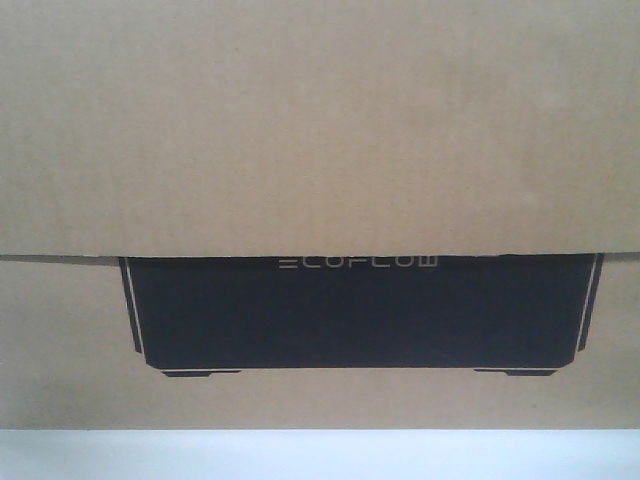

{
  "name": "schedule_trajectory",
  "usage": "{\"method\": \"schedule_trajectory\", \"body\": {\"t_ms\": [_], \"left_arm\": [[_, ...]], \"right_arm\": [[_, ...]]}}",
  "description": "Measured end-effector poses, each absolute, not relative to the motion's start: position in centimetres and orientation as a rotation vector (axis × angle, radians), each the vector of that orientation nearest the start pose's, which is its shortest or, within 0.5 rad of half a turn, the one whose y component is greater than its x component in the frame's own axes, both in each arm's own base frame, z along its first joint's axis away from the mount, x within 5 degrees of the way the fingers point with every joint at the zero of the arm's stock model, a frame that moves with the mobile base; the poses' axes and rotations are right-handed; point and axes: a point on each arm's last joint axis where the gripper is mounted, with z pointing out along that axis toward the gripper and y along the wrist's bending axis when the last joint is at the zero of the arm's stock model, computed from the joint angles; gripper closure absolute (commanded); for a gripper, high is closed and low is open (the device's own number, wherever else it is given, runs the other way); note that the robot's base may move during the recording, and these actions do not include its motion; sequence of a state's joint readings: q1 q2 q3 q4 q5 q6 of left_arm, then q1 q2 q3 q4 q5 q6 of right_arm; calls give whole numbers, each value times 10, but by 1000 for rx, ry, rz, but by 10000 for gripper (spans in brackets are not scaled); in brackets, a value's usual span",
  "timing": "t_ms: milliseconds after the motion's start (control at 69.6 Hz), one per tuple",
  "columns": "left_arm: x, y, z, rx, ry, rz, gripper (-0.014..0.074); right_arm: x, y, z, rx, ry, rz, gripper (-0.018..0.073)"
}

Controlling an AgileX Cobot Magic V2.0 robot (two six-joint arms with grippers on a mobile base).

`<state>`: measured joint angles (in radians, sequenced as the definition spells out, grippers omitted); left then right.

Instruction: Grab box from left shelf to table start

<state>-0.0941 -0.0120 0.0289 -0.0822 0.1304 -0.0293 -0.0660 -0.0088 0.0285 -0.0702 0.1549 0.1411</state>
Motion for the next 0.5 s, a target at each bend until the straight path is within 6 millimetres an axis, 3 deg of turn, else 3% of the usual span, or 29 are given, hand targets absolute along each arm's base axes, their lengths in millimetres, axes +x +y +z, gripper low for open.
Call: {"method": "schedule_trajectory", "body": {"t_ms": [503], "left_arm": [[56, -6, 192, -5, 1633, -166, 700]], "right_arm": [[56, -5, 190, 122, 1653, -5, 502]]}}
